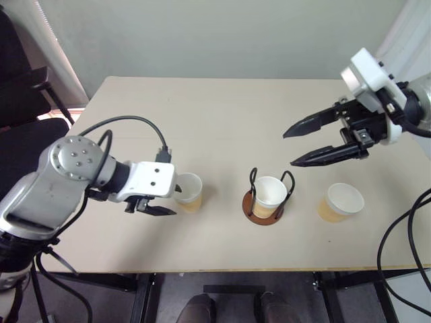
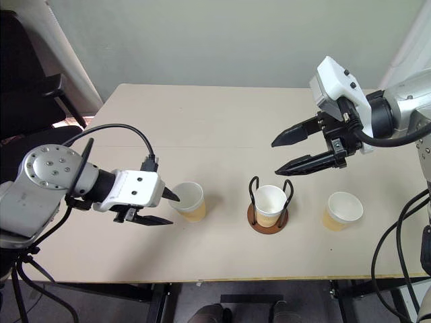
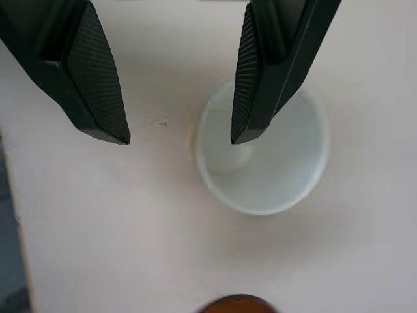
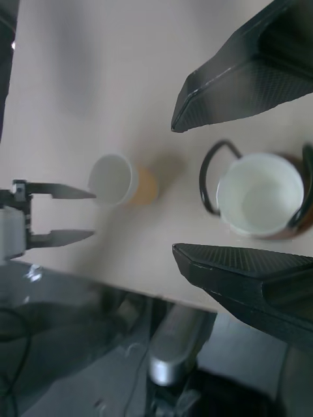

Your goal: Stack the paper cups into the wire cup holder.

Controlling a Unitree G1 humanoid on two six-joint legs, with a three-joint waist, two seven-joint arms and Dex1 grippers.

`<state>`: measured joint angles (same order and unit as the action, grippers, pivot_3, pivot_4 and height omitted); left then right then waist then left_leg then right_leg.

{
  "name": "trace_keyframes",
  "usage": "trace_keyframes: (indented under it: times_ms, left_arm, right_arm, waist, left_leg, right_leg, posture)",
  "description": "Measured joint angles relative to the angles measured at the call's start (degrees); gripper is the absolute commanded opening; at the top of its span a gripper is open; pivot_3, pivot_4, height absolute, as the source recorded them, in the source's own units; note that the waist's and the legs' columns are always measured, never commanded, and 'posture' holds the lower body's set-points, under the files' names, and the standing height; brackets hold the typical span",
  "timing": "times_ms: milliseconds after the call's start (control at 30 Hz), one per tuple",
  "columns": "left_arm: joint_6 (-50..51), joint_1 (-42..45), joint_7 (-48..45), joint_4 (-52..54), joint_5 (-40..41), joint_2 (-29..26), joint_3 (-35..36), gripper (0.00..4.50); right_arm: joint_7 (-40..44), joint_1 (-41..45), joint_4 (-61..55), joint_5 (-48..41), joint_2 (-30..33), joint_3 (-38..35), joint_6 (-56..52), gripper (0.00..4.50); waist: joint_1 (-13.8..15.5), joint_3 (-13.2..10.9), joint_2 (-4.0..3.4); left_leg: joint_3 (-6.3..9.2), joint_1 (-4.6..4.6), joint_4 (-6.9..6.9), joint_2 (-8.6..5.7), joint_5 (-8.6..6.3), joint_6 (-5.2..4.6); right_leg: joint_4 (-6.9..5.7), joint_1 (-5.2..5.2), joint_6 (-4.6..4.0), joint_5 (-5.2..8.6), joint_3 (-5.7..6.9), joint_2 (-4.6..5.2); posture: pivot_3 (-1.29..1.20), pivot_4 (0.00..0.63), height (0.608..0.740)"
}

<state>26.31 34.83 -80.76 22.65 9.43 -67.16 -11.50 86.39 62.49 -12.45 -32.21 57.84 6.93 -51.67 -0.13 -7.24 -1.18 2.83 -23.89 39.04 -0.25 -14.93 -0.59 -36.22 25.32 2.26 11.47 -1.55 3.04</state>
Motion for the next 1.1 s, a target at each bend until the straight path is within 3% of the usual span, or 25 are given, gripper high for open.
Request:
trace_keyframes:
  times_ms: [333,633,767,933,1100]
  left_arm:
    - [-2.2,5.6,1.6,-5.0,-9.8,4.8,-7.2,2.65]
    - [-4.7,6.5,-0.6,-6.6,-13.2,6.6,-10.7,2.65]
    - [-7.3,6.5,-1.6,-7.5,-14.8,6.7,-11.7,1.81]
    - [-9.9,7.2,-3.0,-9.6,-15.6,7.8,-11.9,0.06]
    - [-8.9,8.9,-5.6,-10.0,-13.1,9.3,-11.5,0.02]
  right_arm:
    - [-2.4,-1.3,-2.3,-3.8,1.6,-1.3,-2.9,2.78]
    - [-3.1,-3.4,-3.7,-5.0,3.1,-1.8,-2.8,2.78]
    - [-4.0,-5.3,-3.7,-5.1,3.0,-2.8,-0.3,2.8]
    - [-3.5,-6.7,-2.9,-7.5,1.8,-5.3,1.4,2.8]
    - [-3.3,-8.0,-1.5,-9.8,2.2,-6.1,-0.9,2.8]
  waist:
    - [0.0,0.0,0.0]
    - [0.0,0.0,0.0]
    - [0.0,0.0,0.01]
    - [0.0,0.0,0.01]
    - [0.0,0.0,0.03]
  left_leg:
    - [0.03,0.11,-0.02,0.0,0.02,0.03]
    - [0.03,0.12,-0.04,0.0,0.01,0.05]
    - [0.04,0.12,-0.01,0.0,0.0,0.03]
    - [0.04,0.12,-0.01,0.0,0.0,0.03]
    - [0.03,0.11,-0.01,0.0,0.0,0.04]
  right_leg:
    - [-0.44,0.08,-0.14,0.07,0.01,0.02]
    - [-0.53,0.12,-0.03,0.05,0.02,0.02]
    - [-0.56,0.12,0.0,0.03,0.02,0.02]
    - [-0.6,0.12,0.01,0.02,0.03,0.02]
    - [-0.58,0.12,0.08,-0.02,0.02,0.02]
  posture:
    - [0.0,0.15,0.74]
    - [0.0,0.15,0.74]
    - [0.0,0.15,0.74]
    - [0.0,0.15,0.74]
    - [0.0,0.15,0.74]
